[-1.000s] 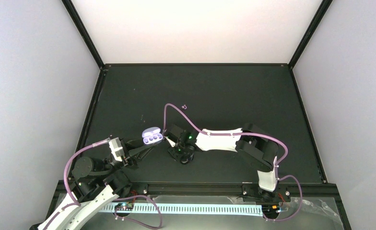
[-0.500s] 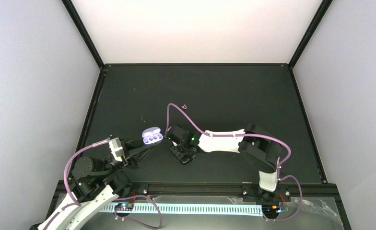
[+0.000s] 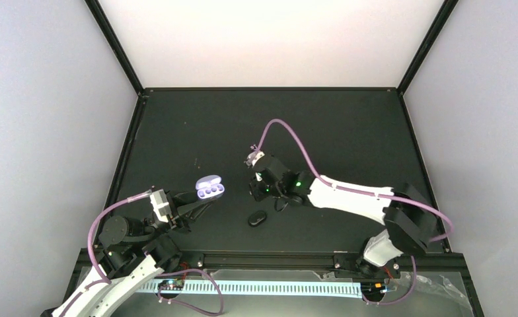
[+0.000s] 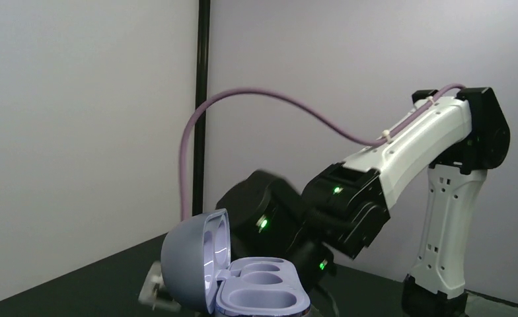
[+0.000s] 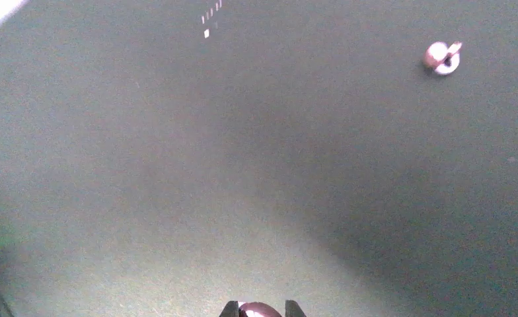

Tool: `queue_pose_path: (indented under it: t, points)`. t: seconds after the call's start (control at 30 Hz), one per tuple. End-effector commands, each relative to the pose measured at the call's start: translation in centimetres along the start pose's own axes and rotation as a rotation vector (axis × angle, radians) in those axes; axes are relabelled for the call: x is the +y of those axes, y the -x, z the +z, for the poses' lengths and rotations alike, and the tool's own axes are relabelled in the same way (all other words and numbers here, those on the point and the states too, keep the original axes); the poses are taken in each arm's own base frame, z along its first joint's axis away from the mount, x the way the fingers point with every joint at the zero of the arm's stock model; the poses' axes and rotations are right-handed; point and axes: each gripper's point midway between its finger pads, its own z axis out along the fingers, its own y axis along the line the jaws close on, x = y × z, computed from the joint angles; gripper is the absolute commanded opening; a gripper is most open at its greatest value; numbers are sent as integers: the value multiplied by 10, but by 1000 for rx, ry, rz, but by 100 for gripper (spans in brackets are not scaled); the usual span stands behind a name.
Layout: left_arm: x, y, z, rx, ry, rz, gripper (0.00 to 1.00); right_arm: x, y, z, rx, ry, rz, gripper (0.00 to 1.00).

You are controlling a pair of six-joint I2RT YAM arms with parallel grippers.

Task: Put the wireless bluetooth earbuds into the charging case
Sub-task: Pick up the earbud from the center of the board.

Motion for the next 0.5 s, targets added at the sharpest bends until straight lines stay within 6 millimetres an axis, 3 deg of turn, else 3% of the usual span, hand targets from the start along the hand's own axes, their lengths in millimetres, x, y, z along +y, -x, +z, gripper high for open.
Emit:
queue_pose_path:
  t: [0.0,0.23,0.47]
  points:
    - [-5,15,0,-39,-21,-21,1,-5,37,-35,-172,8,61,7]
    - [5,19,22,-119,-5,-59,1,-6,90,-134,-445,55,119,8]
    - [33,32,53,-238,101,-23,1,-22,122,-222,-655,41,211,8]
